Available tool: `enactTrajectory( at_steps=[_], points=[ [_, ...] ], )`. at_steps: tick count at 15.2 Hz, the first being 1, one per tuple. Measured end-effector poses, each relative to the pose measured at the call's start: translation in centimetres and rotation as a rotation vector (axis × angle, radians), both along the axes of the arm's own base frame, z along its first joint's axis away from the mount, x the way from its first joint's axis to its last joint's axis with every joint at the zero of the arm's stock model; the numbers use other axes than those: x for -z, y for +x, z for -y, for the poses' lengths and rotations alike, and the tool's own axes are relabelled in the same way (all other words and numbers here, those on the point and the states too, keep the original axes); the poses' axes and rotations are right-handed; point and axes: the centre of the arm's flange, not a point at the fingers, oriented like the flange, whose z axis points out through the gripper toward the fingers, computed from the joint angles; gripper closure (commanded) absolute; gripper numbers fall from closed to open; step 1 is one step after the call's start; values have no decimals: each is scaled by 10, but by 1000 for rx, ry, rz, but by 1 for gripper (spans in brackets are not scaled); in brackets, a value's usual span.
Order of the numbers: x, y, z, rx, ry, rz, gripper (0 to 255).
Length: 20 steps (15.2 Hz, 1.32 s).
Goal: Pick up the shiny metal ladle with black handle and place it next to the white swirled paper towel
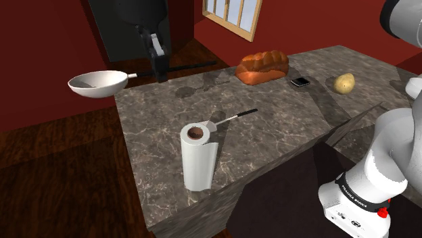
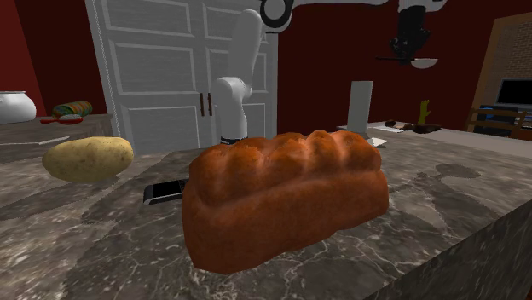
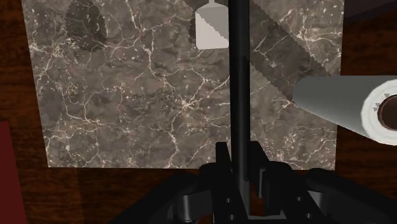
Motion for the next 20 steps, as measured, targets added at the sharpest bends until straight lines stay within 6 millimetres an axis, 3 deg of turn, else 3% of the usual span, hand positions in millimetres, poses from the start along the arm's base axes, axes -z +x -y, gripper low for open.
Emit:
enactTrajectory(
  at_steps=[20],
  points=[
    [105,0,-1,0,0,0,255]
  ],
)
